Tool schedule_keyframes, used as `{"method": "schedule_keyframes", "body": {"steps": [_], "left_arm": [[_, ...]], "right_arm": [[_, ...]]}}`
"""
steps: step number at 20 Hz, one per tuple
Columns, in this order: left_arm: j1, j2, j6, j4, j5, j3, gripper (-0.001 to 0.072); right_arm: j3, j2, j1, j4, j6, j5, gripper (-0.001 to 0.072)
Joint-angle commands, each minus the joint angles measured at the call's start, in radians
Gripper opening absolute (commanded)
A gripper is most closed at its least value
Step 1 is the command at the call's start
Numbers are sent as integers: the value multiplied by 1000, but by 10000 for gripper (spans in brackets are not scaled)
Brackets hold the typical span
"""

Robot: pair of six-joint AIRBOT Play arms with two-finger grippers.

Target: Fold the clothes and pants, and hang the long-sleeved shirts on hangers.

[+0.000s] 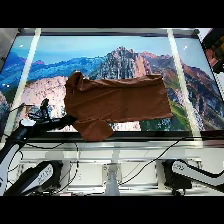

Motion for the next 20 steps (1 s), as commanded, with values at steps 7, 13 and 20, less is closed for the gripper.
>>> {"method": "schedule_keyframes", "body": {"steps": [7, 13, 20], "left_arm": [[-9, -10, 18, -21, 31, -1, 463], [-84, -66, 18, -52, 135, -1, 452], [-87, -66, 18, -73, 232, 0, 19]], "right_arm": [[-35, -7, -1, -23, -1, 40, 543], [-171, -30, -2, -52, 0, 86, 545], [-180, -157, -2, 0, -72, 266, 534]]}}
